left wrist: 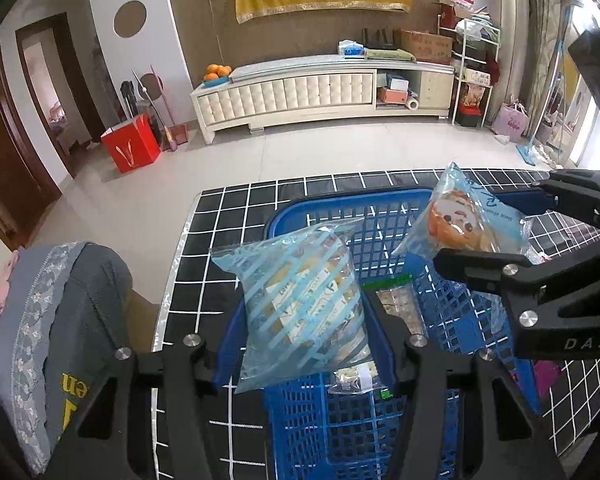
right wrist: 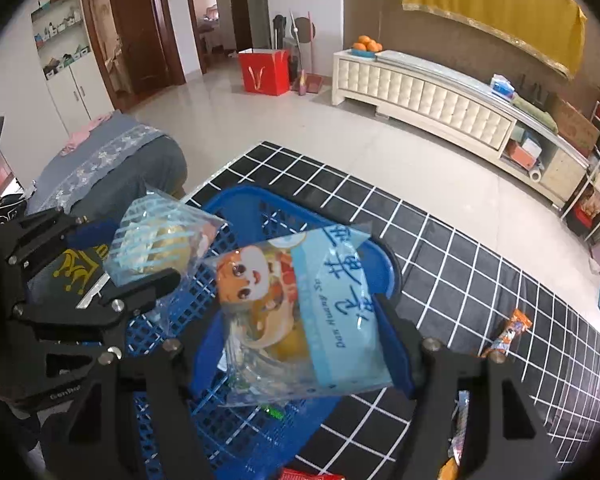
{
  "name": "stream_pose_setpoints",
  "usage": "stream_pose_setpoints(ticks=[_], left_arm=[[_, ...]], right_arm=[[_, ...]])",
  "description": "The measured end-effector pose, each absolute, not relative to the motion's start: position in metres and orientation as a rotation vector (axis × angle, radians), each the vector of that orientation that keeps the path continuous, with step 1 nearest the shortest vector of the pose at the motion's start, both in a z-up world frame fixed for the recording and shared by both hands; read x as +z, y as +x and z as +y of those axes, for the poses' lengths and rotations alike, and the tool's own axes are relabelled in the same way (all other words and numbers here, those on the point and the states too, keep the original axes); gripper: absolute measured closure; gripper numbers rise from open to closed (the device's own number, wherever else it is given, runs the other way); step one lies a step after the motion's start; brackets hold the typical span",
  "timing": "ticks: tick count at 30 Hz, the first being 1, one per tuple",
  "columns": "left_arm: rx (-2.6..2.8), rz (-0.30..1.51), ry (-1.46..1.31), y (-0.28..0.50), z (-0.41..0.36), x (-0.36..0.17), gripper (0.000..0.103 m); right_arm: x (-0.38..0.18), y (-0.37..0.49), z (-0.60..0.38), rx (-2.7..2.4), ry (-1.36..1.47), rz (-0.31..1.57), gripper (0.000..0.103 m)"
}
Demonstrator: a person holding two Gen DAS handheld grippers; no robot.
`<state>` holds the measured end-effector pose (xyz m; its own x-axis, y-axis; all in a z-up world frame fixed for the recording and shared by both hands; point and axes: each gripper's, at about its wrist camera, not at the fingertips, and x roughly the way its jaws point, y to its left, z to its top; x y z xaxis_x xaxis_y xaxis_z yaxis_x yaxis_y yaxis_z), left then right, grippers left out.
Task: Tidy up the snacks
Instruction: 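Lower the striped bag into the basket with the left gripper while the right drops the cake pack in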
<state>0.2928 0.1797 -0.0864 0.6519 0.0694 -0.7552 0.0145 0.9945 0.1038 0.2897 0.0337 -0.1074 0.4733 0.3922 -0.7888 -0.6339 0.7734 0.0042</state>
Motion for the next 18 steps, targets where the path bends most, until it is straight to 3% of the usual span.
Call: stream_pose_setpoints(ticks=[12, 15, 16, 18], left_arm=[[0.029, 0.881, 0.145, 0.308, 0.179, -0.09, 0.046], [0.038, 0.884, 0.162, 0.306, 0.179, -0.088, 0.03], [0.036, 0.874, 0.166, 0.304, 0.179, -0.086, 0.025], [0.035, 0.862, 0.162, 0.301, 0.18, -0.082, 0.025]], right_arm=[[-0.115, 0.304, 0.047, 0.628, -0.349, 0.898, 0.028], [-0.113, 0.306, 0.046, 0.605, -0.348, 0.894, 0.026], [-0.112, 0.306, 0.044, 0.594, -0.345, 0.887, 0.021], [-0.107, 0.305, 0.04, 0.584, -0.329, 0.872, 0.016]])
